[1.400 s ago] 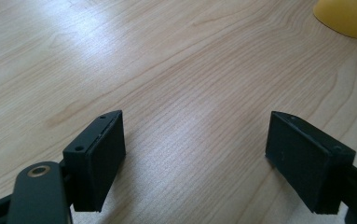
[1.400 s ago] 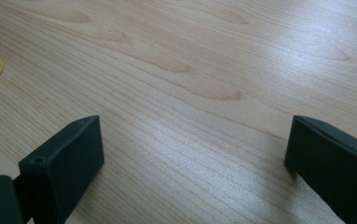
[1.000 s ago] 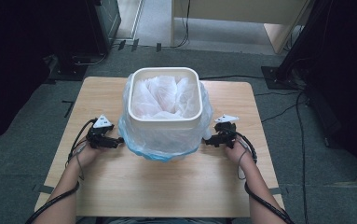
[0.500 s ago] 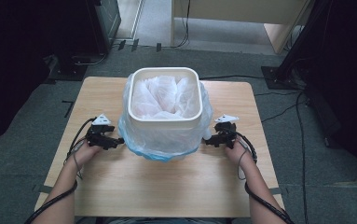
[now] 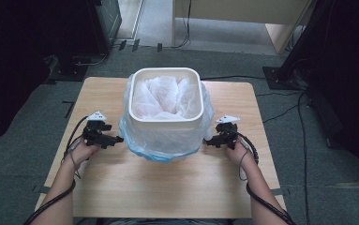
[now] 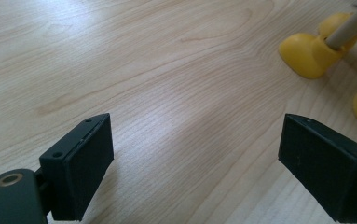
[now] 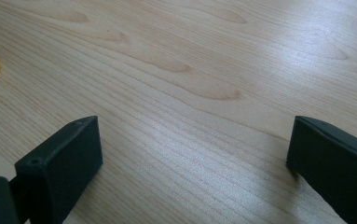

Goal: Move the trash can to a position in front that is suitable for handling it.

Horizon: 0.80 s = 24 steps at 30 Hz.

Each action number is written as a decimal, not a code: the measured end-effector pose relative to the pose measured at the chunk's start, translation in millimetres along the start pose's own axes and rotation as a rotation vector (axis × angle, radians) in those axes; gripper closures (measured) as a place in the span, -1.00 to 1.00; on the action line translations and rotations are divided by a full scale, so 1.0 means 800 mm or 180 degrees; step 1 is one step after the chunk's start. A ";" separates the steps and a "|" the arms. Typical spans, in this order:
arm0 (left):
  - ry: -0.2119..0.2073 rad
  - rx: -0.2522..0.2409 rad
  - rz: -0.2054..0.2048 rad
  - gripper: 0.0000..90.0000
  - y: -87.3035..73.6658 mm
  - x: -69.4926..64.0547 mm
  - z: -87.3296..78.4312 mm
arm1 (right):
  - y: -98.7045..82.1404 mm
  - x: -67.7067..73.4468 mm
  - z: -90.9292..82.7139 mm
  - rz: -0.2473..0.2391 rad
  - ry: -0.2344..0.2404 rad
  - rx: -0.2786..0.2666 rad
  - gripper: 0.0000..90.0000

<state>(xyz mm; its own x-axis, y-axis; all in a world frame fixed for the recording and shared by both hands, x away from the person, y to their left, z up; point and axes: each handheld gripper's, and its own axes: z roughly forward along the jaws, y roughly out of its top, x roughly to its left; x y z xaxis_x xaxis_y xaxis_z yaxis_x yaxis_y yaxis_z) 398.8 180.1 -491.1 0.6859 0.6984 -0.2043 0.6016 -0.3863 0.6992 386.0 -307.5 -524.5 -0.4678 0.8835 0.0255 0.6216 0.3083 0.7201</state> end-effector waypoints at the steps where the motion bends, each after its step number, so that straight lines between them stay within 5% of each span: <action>1: -0.0027 0.0007 0.0013 -0.78 0.001 0.000 -0.001 | 0.000 0.000 0.000 -0.0001 0.0000 0.0002 -0.93; 8: -0.0199 0.0039 -0.0081 -0.77 0.007 -0.005 -0.004 | 0.000 0.000 0.000 -0.0001 0.0000 0.0002 -0.93; 24: -0.0266 0.0045 -0.0048 -0.70 0.019 -0.011 -0.014 | 0.000 0.000 0.000 0.0001 0.0000 0.0000 -0.93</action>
<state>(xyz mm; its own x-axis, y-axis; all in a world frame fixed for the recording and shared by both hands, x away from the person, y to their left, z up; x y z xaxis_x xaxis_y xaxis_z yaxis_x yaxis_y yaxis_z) 397.4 175.2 -471.4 0.7081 0.6517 -0.2716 0.6174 -0.3849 0.6860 386.0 -307.5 -524.5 -0.4677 0.8835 0.0258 0.6217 0.3081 0.7201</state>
